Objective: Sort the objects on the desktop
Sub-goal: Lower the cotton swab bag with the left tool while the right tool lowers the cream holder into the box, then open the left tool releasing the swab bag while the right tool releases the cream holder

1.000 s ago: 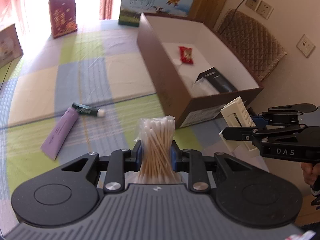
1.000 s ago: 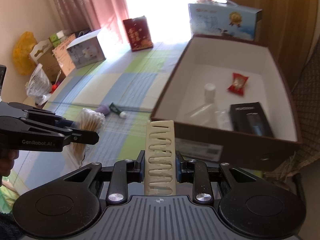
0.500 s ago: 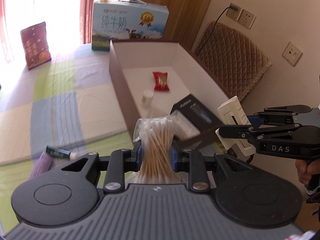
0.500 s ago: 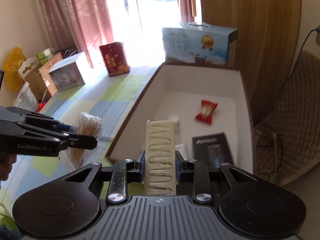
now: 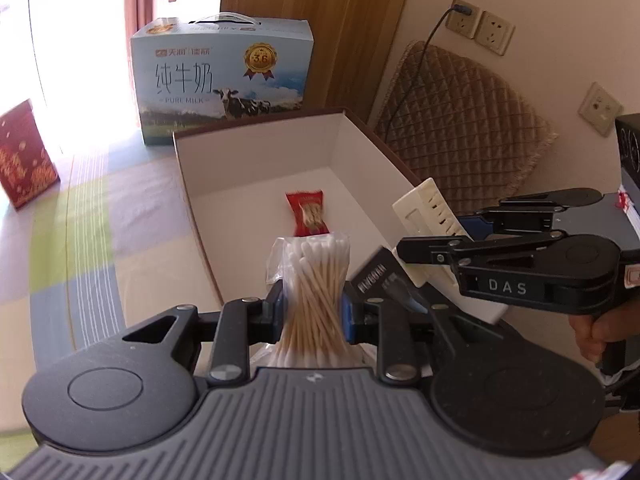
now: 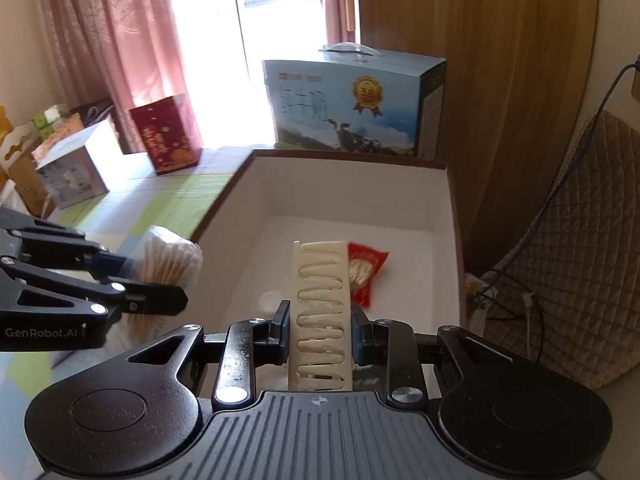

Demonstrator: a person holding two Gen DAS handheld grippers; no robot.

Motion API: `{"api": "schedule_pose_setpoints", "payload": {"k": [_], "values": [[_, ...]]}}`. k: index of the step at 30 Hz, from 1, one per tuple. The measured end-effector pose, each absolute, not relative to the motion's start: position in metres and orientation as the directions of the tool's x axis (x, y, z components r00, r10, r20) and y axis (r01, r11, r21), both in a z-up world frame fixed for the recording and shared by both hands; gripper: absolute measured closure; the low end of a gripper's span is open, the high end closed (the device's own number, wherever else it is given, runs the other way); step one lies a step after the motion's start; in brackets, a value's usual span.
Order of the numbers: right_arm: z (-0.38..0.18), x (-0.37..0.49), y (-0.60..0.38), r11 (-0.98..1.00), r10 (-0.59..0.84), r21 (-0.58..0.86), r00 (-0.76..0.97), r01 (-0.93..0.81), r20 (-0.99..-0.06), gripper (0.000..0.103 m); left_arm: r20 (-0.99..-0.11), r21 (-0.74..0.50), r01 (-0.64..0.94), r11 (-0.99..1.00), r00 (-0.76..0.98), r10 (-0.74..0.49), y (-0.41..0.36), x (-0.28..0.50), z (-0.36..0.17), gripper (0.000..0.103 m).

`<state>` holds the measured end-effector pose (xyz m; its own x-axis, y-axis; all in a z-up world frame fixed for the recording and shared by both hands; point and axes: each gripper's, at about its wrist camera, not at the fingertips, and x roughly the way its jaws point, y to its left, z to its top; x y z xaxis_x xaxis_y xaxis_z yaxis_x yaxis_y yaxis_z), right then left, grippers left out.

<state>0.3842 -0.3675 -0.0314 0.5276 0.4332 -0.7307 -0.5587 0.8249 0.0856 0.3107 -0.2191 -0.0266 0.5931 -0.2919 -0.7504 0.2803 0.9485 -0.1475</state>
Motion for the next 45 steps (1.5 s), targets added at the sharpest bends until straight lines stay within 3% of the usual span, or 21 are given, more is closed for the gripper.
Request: {"api": "schedule_pose_setpoints", "payload": {"k": [17,35,45], "values": [[-0.068,0.495,-0.350,0.840,0.339,0.021,0.495,-0.542,-0.800,0.078,-0.808,0.003,0.265,0.964,0.568,-0.154,-0.226,0.431,-0.063,0.080],[-0.090,0.537,-0.329,0.829,0.300,-0.023,0.479,-0.559,-0.825,0.078,-0.851,0.031,0.255,0.966,0.514,-0.109,-0.238,0.500,-0.106,0.080],[-0.096,0.541,-0.326,0.819,0.305,-0.040,0.494,-0.572,-0.814,0.077,-0.837,0.052,0.258,0.965,0.538,-0.099,-0.240,0.504,-0.105,0.069]]}}
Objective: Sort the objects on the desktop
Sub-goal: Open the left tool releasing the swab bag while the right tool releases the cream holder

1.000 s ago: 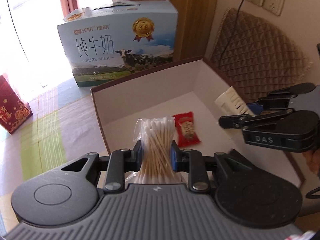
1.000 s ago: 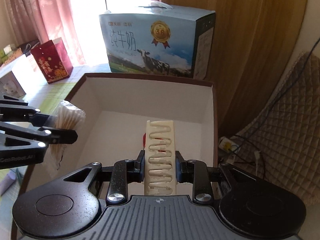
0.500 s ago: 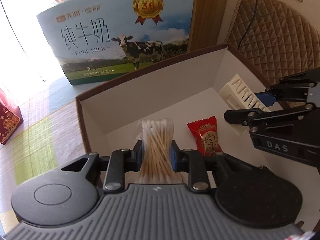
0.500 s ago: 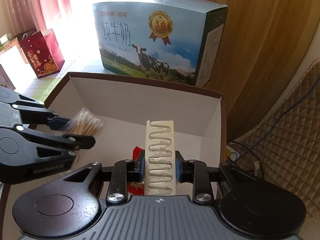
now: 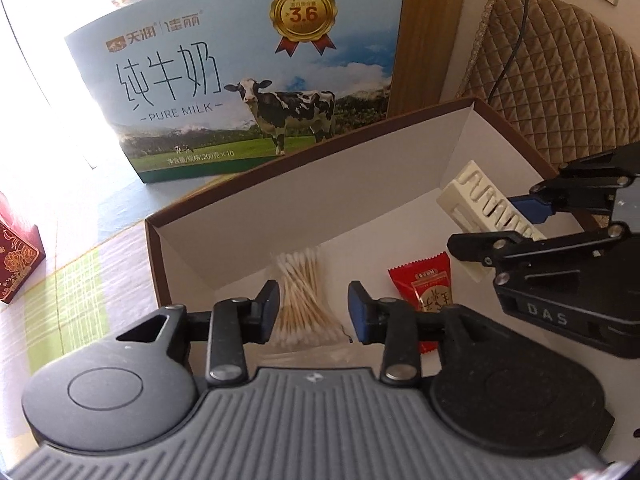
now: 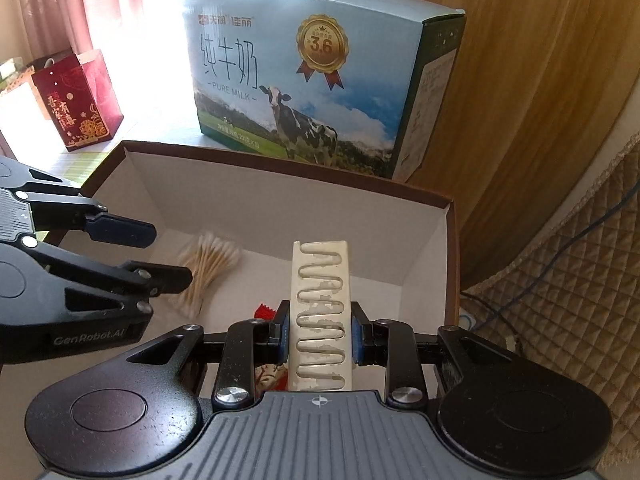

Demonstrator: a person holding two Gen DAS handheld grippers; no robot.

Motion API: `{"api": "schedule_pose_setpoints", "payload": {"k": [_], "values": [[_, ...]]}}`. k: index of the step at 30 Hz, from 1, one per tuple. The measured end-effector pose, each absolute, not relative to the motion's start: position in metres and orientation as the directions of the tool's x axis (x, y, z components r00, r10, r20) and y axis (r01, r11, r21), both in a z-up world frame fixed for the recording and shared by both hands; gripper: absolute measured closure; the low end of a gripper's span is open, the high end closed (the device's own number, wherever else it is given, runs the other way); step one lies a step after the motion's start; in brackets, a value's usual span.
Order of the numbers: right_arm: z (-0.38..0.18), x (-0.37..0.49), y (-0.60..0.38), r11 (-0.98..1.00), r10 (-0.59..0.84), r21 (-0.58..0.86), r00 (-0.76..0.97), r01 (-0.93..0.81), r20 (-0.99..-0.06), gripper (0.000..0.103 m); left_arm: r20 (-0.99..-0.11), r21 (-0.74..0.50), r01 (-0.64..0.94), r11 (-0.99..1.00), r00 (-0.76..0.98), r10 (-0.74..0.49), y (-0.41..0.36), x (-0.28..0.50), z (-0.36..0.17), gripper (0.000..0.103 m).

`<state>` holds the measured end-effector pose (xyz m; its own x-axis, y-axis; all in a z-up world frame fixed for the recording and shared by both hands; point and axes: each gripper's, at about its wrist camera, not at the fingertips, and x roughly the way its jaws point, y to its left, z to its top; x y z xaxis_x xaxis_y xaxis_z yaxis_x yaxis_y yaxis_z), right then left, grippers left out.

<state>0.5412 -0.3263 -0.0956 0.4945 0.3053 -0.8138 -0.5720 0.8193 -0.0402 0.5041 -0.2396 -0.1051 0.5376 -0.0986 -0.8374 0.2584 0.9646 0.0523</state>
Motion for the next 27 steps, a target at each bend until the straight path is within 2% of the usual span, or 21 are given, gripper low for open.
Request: {"api": "schedule_pose_setpoints", "payload": {"k": [9,13,14,16,17,18,22,24,25,27], "values": [[-0.097,0.538,-0.326,0.810,0.305,-0.070,0.519,-0.583,-0.798,0.077,-0.833,0.072,0.264,0.962,0.546,-0.087,-0.238,0.499,-0.105,0.064],[-0.091,0.533,-0.332,0.811,0.328,-0.041,0.511,-0.583,-0.795,0.076,-0.834,0.076,0.266,0.961,0.545,-0.085,-0.235,0.496,-0.104,0.063],[-0.089,0.530,-0.334,0.810,0.338,-0.029,0.507,-0.586,-0.793,0.074,-0.835,0.073,0.268,0.961,0.543,-0.088,-0.234,0.495,-0.103,0.062],[-0.085,0.523,-0.339,0.807,0.355,-0.017,0.507,-0.591,-0.785,0.060,-0.833,0.061,0.275,0.960,0.544,-0.103,-0.233,0.490,-0.101,0.061],[-0.083,0.519,-0.341,0.806,0.360,-0.018,0.513,-0.592,-0.779,0.050,-0.831,0.057,0.279,0.958,0.545,-0.109,-0.232,0.487,-0.099,0.059],[-0.081,0.514,-0.344,0.803,0.364,-0.021,0.518,-0.595,-0.774,0.046,-0.829,0.056,0.283,0.958,0.547,-0.113,-0.232,0.484,-0.098,0.059],[-0.074,0.500,-0.352,0.801,0.387,0.007,0.510,-0.598,-0.768,0.042,-0.822,0.057,0.300,0.952,0.555,-0.126,-0.232,0.473,-0.092,0.056],[-0.071,0.491,-0.357,0.804,0.400,0.028,0.506,-0.593,-0.764,0.031,-0.815,0.054,0.305,0.951,0.564,-0.135,-0.231,0.467,-0.088,0.053],[-0.068,0.486,-0.359,0.806,0.404,0.032,0.509,-0.591,-0.760,0.028,-0.814,0.052,0.301,0.952,0.565,-0.134,-0.231,0.464,-0.085,0.048],[-0.062,0.476,-0.364,0.809,0.412,0.040,0.517,-0.587,-0.750,0.018,-0.807,0.038,0.298,0.954,0.571,-0.147,-0.229,0.456,-0.080,0.047]]}}
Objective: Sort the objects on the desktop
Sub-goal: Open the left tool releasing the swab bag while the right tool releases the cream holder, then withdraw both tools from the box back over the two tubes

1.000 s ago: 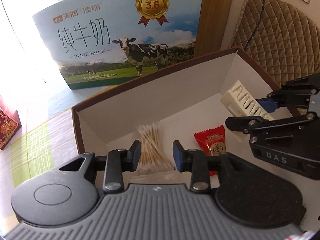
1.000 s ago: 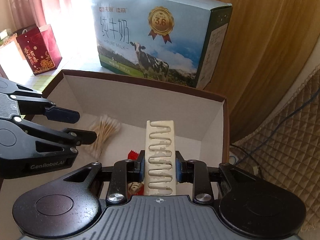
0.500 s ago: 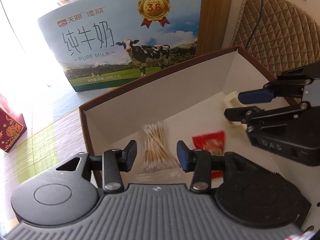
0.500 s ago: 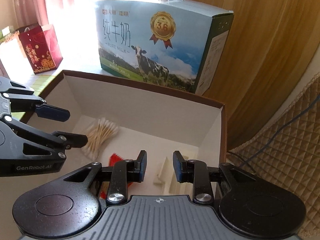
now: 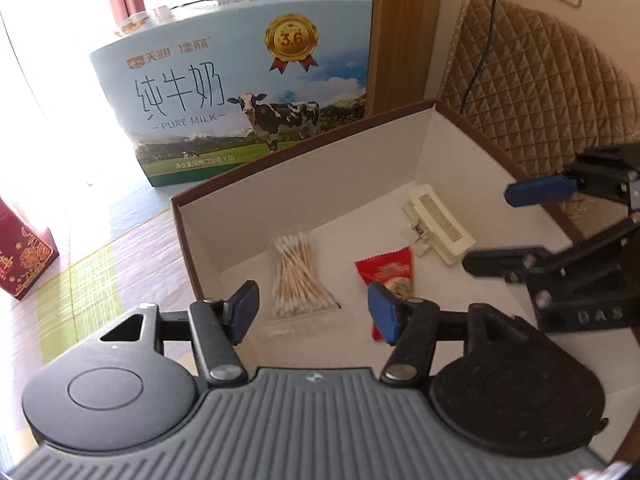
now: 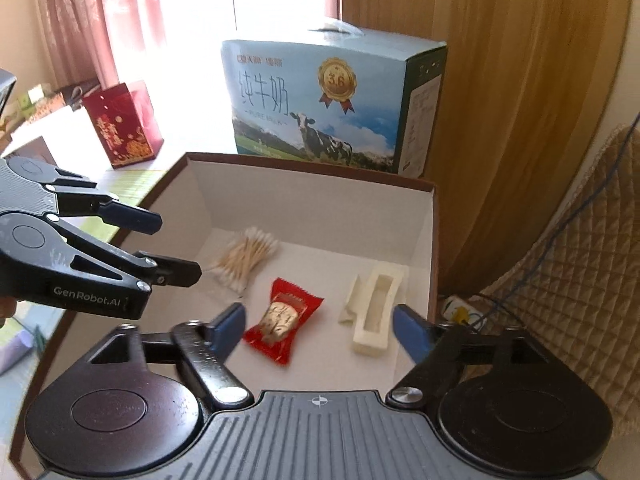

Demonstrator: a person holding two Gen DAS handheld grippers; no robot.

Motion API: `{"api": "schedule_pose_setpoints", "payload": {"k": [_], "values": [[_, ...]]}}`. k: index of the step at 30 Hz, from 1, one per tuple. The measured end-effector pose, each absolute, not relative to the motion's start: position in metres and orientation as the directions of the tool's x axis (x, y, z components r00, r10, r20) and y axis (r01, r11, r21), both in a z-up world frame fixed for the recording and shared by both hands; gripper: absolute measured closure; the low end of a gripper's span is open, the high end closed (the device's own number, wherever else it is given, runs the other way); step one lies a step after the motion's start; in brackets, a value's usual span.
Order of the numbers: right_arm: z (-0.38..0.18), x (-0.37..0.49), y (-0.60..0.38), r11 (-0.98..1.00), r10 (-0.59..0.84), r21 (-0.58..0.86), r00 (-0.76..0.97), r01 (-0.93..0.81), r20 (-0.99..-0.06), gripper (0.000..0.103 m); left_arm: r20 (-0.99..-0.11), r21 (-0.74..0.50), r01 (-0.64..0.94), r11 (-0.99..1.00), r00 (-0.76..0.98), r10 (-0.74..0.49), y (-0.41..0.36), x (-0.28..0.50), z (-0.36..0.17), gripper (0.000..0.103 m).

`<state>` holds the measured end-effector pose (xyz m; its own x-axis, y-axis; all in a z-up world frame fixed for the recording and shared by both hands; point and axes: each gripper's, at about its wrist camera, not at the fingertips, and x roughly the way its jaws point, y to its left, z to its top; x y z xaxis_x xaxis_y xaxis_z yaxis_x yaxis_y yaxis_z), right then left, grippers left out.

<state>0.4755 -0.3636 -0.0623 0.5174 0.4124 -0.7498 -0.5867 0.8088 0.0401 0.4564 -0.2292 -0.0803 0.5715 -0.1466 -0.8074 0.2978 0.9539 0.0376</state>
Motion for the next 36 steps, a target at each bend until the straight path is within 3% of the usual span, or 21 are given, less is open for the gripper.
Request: {"api": "schedule_pose_setpoints", "payload": {"k": [3,5,12,18,36], "values": [[-0.054,0.461,-0.369,0.812,0.432,0.070,0.516,-0.579,-0.739,0.005,-0.802,0.004,0.291,0.957,0.572,-0.171,-0.225,0.444,-0.072,0.041],[-0.049,0.451,-0.372,0.813,0.441,0.086,0.513,-0.576,-0.736,0.002,-0.796,-0.007,0.289,0.957,0.578,-0.180,-0.223,0.434,-0.067,0.037],[-0.038,0.423,-0.375,0.814,0.443,0.100,0.500,-0.572,-0.744,0.002,-0.786,-0.025,0.252,0.967,0.593,-0.175,-0.216,0.401,-0.048,0.031],[-0.031,0.397,-0.378,0.821,0.452,0.123,0.503,-0.558,-0.736,0.002,-0.769,-0.015,0.214,0.977,0.622,-0.148,-0.208,0.367,-0.033,0.018],[-0.016,0.319,-0.377,0.837,0.456,0.150,0.520,-0.526,-0.723,0.002,-0.755,-0.018,0.162,0.987,0.645,-0.119,-0.192,0.270,-0.008,0.013]]}}
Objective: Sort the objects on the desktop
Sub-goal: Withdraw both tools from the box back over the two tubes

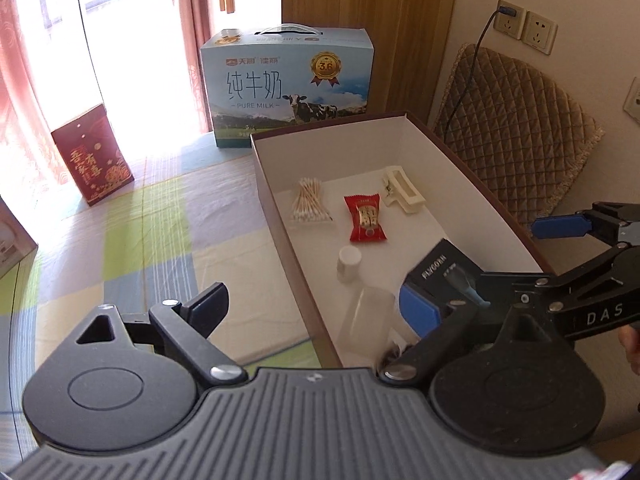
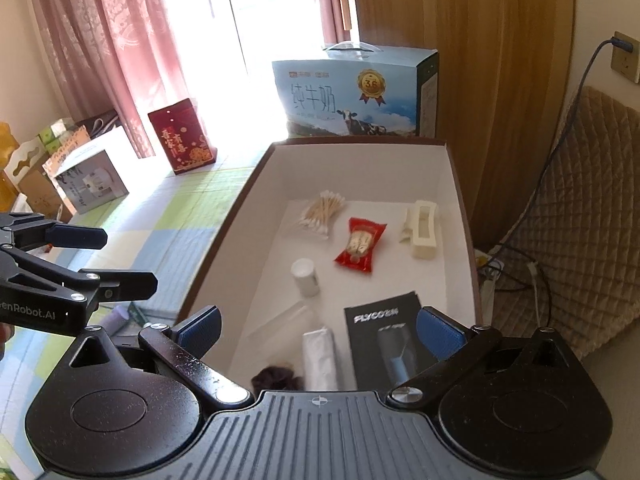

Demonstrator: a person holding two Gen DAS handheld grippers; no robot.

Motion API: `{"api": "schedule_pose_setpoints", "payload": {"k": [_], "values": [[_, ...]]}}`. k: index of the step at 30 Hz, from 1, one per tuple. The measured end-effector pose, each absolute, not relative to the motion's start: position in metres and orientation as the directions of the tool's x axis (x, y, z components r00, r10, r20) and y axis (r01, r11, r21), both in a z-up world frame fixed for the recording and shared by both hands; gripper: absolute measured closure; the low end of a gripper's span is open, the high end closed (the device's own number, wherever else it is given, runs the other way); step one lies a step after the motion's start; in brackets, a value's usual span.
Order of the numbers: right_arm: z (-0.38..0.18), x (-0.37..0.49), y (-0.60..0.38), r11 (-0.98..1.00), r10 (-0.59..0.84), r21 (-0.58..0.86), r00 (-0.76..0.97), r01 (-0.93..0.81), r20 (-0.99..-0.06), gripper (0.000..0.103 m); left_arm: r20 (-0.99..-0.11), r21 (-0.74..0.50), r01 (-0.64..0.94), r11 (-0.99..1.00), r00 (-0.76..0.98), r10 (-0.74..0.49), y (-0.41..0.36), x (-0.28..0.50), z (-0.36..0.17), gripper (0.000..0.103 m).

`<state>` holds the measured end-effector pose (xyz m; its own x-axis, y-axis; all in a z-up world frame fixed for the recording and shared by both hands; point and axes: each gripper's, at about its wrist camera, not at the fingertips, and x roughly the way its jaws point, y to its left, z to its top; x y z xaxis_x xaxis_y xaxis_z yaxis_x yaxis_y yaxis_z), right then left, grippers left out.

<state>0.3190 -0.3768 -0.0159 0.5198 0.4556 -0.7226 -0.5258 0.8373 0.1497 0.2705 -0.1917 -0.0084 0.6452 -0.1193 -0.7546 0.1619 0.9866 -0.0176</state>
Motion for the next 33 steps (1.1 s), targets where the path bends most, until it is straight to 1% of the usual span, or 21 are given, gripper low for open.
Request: {"api": "schedule_pose_setpoints", "payload": {"k": [9,15,22,33], "values": [[-0.012,0.280,-0.372,0.841,0.462,0.162,0.528,-0.516,-0.713,0.002,-0.742,-0.026,0.148,0.989,0.660,-0.118,-0.179,0.228,0.002,0.013],[-0.014,0.253,-0.358,0.833,0.465,0.159,0.514,-0.531,-0.721,0.002,-0.750,-0.028,0.129,0.991,0.653,-0.106,-0.166,0.204,0.004,0.013],[-0.022,0.227,-0.345,0.819,0.471,0.166,0.479,-0.549,-0.740,0.002,-0.771,-0.036,0.103,0.994,0.630,-0.093,-0.151,0.176,-0.004,0.013],[-0.039,0.198,-0.327,0.802,0.492,0.224,0.399,-0.554,-0.774,0.002,-0.789,-0.031,0.054,0.998,0.612,-0.057,-0.128,0.146,-0.010,0.013]]}}
